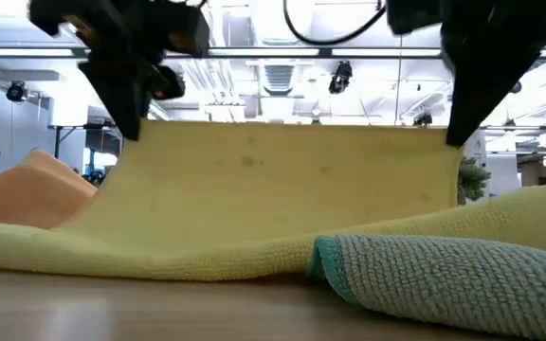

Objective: Fold microfiber towels
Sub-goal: Fold the yellow microfiber cloth

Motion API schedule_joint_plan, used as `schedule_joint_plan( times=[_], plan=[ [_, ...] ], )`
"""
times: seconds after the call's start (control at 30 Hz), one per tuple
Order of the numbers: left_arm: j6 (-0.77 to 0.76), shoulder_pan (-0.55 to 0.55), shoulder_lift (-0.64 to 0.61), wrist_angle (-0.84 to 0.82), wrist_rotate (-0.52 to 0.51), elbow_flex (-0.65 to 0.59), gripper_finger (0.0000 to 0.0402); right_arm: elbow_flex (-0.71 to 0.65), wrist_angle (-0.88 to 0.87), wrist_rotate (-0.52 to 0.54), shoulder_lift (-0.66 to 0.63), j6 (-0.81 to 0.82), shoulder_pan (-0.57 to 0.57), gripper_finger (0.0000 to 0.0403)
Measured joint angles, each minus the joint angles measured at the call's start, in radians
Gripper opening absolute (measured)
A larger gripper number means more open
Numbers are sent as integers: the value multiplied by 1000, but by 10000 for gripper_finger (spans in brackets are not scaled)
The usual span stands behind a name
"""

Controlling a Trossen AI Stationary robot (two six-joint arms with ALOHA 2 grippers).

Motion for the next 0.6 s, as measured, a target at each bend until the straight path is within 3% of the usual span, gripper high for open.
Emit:
schedule_joint_plan(
  times=[0.4,0.6],
  plan=[
    [51,55,0,119,0,-65,4,-80,96,-77,0,-87,-83,9],
    [49,56,0,122,-1,-64,61,-76,106,-103,0,-110,-112,43]
  ],
)
